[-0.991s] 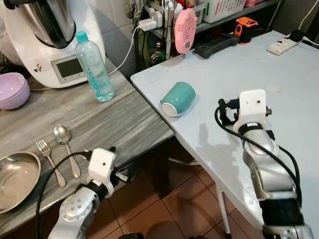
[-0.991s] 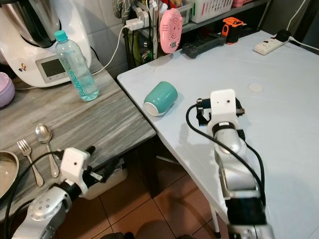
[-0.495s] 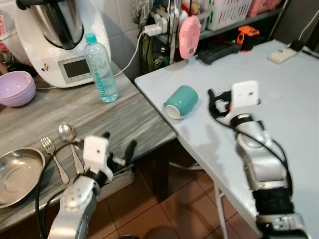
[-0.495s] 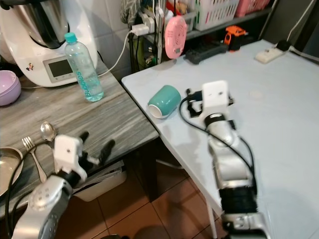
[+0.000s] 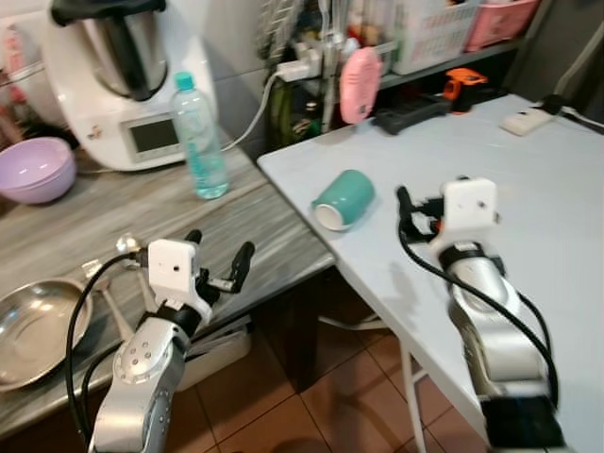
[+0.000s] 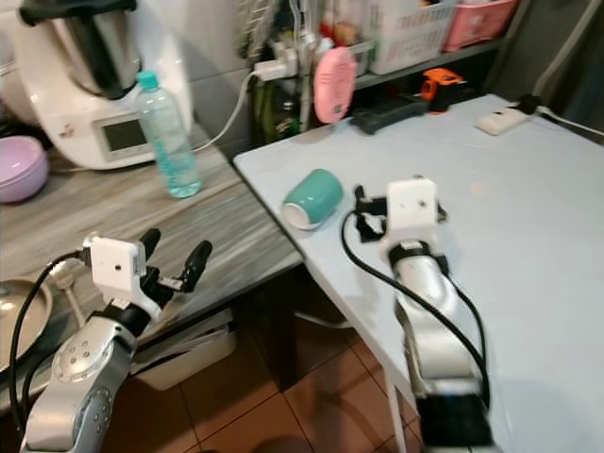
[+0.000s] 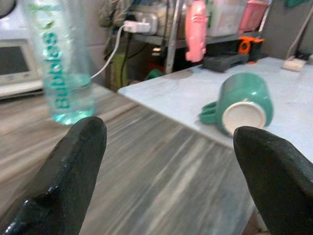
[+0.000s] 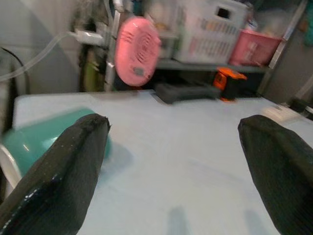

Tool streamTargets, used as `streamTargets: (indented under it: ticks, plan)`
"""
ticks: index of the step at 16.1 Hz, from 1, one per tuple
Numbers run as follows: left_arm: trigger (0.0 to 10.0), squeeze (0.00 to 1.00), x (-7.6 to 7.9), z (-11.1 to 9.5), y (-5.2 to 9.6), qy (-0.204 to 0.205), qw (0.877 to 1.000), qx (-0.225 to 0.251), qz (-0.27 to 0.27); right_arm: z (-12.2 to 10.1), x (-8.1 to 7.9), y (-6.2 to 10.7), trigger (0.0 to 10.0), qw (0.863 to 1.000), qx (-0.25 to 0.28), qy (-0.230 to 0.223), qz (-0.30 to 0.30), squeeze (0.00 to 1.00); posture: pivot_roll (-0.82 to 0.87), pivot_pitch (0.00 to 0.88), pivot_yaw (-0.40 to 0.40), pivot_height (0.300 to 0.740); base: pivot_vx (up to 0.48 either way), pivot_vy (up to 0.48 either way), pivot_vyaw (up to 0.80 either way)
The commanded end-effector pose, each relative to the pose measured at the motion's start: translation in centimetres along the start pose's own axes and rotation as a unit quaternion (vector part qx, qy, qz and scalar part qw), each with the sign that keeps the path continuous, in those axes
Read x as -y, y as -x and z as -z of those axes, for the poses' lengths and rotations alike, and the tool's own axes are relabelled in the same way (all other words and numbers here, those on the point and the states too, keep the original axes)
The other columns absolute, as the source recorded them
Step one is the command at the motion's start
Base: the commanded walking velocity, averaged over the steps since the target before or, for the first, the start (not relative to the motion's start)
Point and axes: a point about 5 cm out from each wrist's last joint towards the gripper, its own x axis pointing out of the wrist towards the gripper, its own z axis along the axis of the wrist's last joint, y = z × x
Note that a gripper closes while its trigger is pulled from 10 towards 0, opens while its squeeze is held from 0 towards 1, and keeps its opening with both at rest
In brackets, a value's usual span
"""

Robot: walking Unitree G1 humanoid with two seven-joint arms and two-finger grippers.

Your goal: Setting the table

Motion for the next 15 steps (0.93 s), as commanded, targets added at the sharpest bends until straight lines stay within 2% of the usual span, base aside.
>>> streamTargets:
  ticks: [1,7,9,15]
  plan:
    - [10.0,0.0,-0.1,-0.4,-0.1,0.0,1.0,0.006,-0.002,-0.2,0.5,0.3,10.0,1.0,-0.001,-0.002,0.009,0.0,-0.01,0.0,0.024,0.74,0.0,0.0,-0.73]
    - [10.0,0.0,0.9,-0.7,-1.2,0.005,0.999,0.015,0.028,-0.3,1.3,1.4,10.0,1.0,-0.002,0.003,0.03,0.0,-0.05,0.0,0.046,0.74,0.0,0.0,-0.7]
    - [10.0,0.0,0.9,-0.8,-1.2,0.005,0.999,0.018,0.034,-0.5,1.5,1.5,10.0,0.999,0.002,0.005,0.032,0.0,-0.06,0.0,0.049,0.74,0.0,0.0,0.0]
    - [10.0,0.0,1.1,-0.5,-1.0,0.006,0.999,0.015,0.041,-0.4,1.3,2.0,10.0,1.0,-0.001,0.01,0.026,0.0,-0.05,0.0,0.046,0.74,0.344,0.0,0.0]
